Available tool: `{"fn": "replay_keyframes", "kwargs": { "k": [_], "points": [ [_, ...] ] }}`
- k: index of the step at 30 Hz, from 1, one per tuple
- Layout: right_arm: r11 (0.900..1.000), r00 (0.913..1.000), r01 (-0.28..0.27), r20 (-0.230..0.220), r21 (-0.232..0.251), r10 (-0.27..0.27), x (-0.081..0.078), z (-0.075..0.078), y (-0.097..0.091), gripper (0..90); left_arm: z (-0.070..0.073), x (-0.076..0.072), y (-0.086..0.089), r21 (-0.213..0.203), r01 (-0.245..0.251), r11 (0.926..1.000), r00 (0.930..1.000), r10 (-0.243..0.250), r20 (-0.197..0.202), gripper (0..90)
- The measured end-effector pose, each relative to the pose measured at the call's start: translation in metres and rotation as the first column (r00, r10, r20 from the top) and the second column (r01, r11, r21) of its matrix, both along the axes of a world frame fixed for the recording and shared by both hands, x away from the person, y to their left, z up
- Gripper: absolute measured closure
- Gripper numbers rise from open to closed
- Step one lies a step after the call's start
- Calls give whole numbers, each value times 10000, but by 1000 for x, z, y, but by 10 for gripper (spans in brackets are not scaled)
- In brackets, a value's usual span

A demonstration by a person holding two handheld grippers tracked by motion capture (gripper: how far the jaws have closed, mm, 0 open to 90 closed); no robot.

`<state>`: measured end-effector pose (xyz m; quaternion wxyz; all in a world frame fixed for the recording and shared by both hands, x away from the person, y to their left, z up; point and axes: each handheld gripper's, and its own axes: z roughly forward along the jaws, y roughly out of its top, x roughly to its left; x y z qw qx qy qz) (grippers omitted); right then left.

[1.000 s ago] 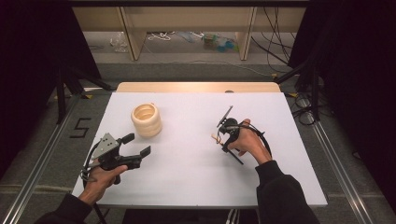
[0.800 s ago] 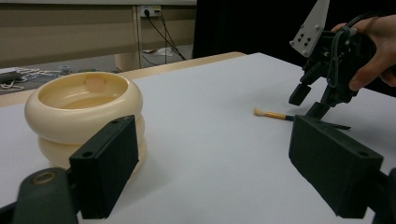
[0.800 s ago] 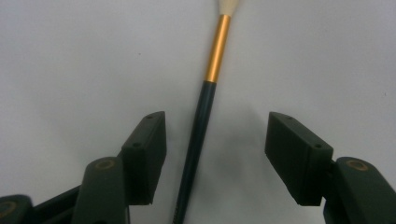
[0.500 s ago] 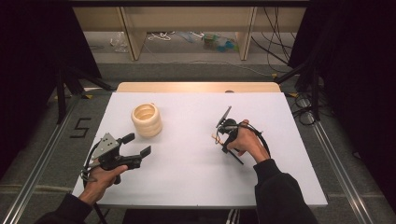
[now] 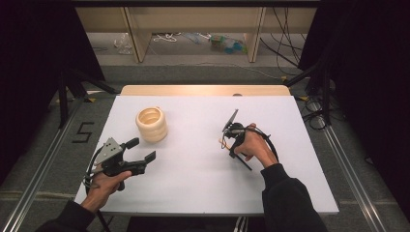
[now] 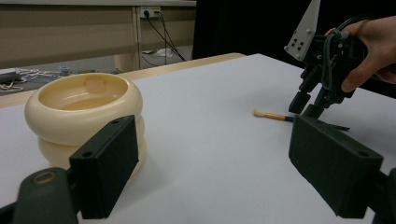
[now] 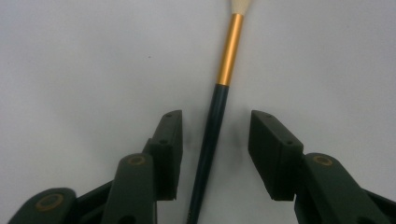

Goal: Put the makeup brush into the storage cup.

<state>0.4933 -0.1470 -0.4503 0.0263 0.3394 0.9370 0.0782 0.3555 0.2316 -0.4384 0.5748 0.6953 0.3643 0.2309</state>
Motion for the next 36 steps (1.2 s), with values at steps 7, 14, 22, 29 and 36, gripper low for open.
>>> {"fn": "replay_keyframes", "kwargs": {
  "k": [7,14,22,29,36],
  "points": [
    [9997,9996,172,-235,-162,-176,0,-2,2,619,0,1,-1,-100,71,9999,10000,-71,57,155],
    [9995,9999,94,-126,-294,-98,0,-3,3,665,0,0,-1,-44,20,10000,10000,-20,13,155],
    [9989,9997,121,-229,-455,-131,-1,-2,6,739,0,0,-1,-46,20,10000,10000,-20,15,155],
    [9984,9991,263,-329,-496,-280,1,-2,5,786,0,0,-1,-67,35,10000,10000,-35,30,155],
    [9975,9988,324,-354,-629,-347,1,-2,8,827,0,0,-1,-49,26,10000,10000,-25,18,155]
  ]
}}
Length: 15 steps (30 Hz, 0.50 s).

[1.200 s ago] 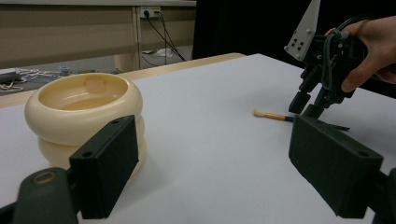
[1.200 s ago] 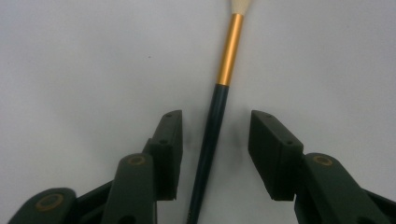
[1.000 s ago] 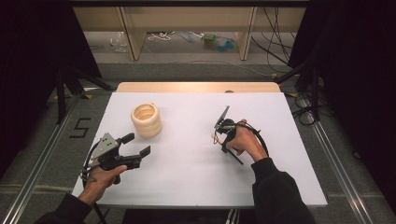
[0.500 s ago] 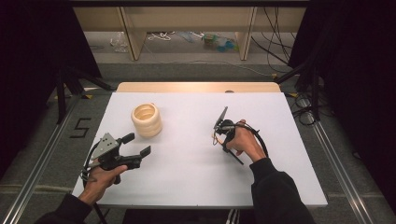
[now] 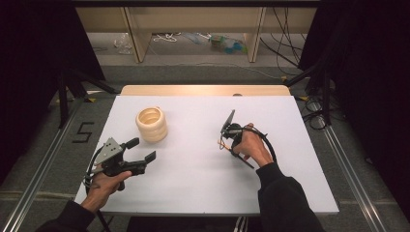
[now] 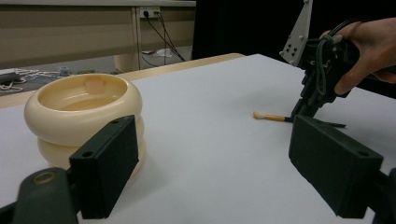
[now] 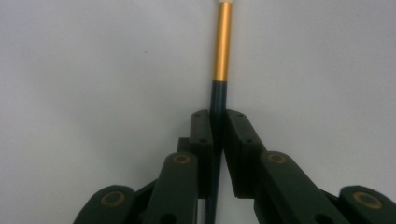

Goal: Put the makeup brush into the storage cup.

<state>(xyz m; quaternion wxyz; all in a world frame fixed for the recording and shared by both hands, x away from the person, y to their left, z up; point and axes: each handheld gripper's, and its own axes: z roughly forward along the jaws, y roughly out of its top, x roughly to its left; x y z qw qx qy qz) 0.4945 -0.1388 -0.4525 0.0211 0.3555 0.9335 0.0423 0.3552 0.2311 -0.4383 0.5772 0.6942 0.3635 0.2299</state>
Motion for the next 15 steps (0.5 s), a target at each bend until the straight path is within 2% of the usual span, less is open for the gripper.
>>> {"fn": "replay_keyframes", "kwargs": {
  "k": [10,12,15],
  "points": [
    [9999,10000,73,-16,-70,-73,-1,0,2,831,0,0,-1,-36,25,10000,10000,-25,2,155],
    [9997,10000,0,-64,-225,-2,-1,1,3,831,-1,1,-1,-62,54,10000,10000,-54,26,155],
    [9998,9999,-81,59,-176,83,-1,0,3,831,0,1,0,-62,57,10000,10000,-57,28,155]
  ]
}}
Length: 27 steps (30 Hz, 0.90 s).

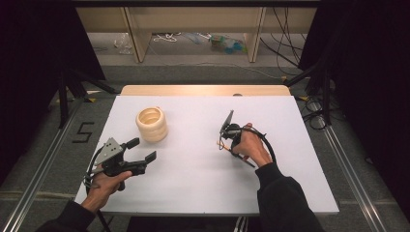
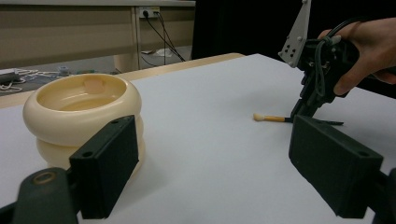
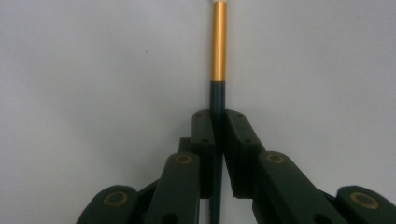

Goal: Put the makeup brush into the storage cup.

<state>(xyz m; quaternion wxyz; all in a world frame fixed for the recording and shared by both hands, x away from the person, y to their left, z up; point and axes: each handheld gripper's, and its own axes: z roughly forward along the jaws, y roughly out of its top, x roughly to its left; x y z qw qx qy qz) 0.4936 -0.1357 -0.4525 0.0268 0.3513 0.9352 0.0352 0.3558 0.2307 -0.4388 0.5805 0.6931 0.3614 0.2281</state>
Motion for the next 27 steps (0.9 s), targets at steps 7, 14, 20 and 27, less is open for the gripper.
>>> {"fn": "replay_keyframes", "kwargs": {
  "k": [7,14,20,27],
  "points": [
    [9995,10000,-63,56,297,61,-1,6,-1,832,1,0,1,58,-40,10000,10000,40,-15,155],
    [9922,9952,-280,962,1217,163,-1,25,-8,832,1,-1,1,33,-56,10000,10000,56,-10,155],
    [9801,9866,-342,1633,1955,18,-2,41,-13,833,1,-1,1,40,-49,10000,10000,49,-9,155],
    [9640,9774,-354,2103,2634,-216,-3,53,-20,833,1,-1,1,24,-55,10000,10000,55,-9,155]
  ]
}}
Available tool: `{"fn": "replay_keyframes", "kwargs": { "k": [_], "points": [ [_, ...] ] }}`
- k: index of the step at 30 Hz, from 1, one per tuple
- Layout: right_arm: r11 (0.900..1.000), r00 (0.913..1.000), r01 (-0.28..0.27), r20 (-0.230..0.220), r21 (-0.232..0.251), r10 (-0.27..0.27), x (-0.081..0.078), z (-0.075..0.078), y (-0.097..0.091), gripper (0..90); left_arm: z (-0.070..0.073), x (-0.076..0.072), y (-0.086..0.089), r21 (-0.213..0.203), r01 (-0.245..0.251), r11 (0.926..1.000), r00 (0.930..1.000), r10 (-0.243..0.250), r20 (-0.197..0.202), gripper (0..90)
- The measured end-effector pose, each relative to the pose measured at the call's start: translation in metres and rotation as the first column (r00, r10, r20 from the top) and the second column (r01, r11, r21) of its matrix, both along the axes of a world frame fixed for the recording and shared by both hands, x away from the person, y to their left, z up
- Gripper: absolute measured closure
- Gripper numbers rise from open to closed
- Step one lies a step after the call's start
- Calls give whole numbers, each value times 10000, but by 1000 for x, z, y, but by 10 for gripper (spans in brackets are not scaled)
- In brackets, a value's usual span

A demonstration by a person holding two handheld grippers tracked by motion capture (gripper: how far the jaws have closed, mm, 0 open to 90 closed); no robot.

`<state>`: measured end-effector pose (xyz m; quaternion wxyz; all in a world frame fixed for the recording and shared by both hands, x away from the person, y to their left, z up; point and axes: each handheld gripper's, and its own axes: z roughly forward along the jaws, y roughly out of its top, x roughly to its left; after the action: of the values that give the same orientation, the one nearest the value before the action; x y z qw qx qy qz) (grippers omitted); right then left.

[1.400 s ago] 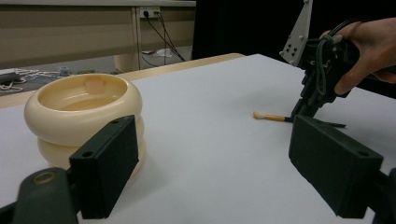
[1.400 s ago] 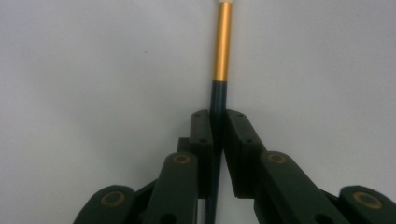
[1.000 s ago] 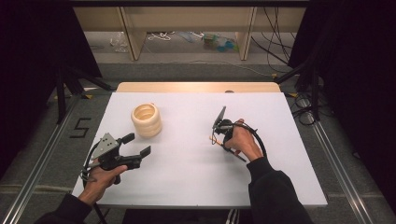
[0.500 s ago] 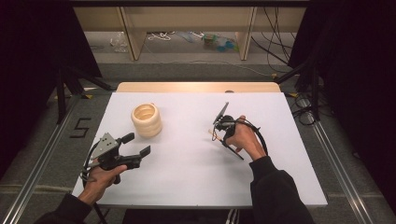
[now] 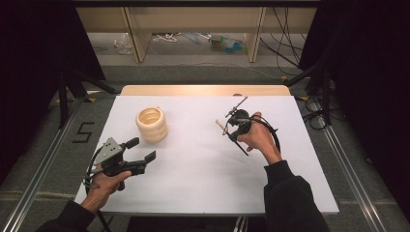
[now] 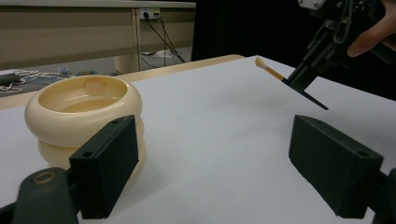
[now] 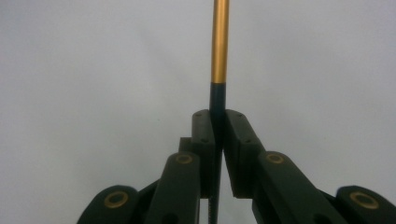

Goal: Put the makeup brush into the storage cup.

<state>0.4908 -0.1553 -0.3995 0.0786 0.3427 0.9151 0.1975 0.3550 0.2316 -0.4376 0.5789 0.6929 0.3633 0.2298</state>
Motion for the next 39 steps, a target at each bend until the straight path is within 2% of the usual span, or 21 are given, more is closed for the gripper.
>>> {"fn": "replay_keyframes", "kwargs": {
  "k": [6,9,10,11,12,13,14,16,17,19,21,23,24,27,31,33,34,35,37,38,39],
  "points": [
    [9941,9959,185,857,1070,-277,-2,14,-8,833,0,0,-1,-123,-44,9999,10000,43,-87,154],
    [9858,9837,-29,1776,1682,-274,-2,20,-12,833,0,0,0,-34,-18,10000,10000,18,-13,154],
    [9841,9824,89,1820,1772,-416,-4,24,-13,833,0,0,0,-42,-39,10000,10000,39,-21,154],
    [9792,9760,58,2119,2026,-496,-4,24,-15,833,0,0,0,5,-16,10000,10000,16,8,155],
    [9738,9747,49,2165,2273,-555,-5,26,-16,833,0,0,0,6,15,10000,10000,-15,8,154],
    [9680,9685,0,2409,2511,-625,-5,27,-18,833,0,0,0,2,-24,10000,10000,24,-4,154],
    [9667,9691,3,2385,2559,-634,-6,28,-19,833,0,0,0,0,8,10000,10000,-8,1,155],
    [9573,9598,-146,2724,2888,-676,-7,28,-21,833,0,0,0,16,-17,10000,10000,17,-2,155],
    [9545,9607,-166,2695,2978,-673,-8,28,-21,833,0,0,0,8,-7,10000,10000,7,-1,155],
    [9498,9539,-168,2897,3124,-785,-9,28,-22,833,0,0,0,17,-11,10000,10000,11,0,154],
    [9403,9536,-201,2892,3397,-841,-11,29,-22,832,0,0,0,22,-19,10000,10000,19,0,154],
    [9332,9436,-477,3226,3561,-748,-12,29,-20,833,0,0,0,34,-9,10000,10000,9,0,155],
    [9288,9444,-488,3198,3673,-768,-13,29,-19,833,0,0,0,36,-8,10000,10000,8,-1,155],
    [9196,9349,-702,3470,3866,-745,-16,28,-16,833,0,0,-1,33,-10,10000,10000,10,-2,154],
    [9020,9283,-1028,3662,4192,-644,-21,29,-12,833,0,0,-1,50,5,10000,10000,-5,-8,155],
    [9029,9213,-1118,3838,4150,-624,-24,31,-9,833,0,0,-1,51,19,10000,10000,-19,-8,155],
    [8988,9179,-1235,3926,4206,-576,-25,32,-8,833,-1,0,-2,57,22,10000,10000,-22,0,154],
    [8933,9232,-1214,3799,4328,-586,-26,32,-6,833,-1,0,-2,62,28,10000,10000,-28,-6,154],
    [8908,9194,-1321,3896,4347,-537,-28,32,-3,833,-1,0,-2,84,47,10000,10000,-47,-20,155],
    [8899,9223,-1385,3840,4345,-439,-29,32,-1,832,-1,0,-2,109,56,9999,10000,-56,-14,154],
    [8898,9186,-1413,3926,4339,-456,-30,32,0,833,-1,0,-3,121,53,9999,10000,-53,-16,155]
  ]
}}
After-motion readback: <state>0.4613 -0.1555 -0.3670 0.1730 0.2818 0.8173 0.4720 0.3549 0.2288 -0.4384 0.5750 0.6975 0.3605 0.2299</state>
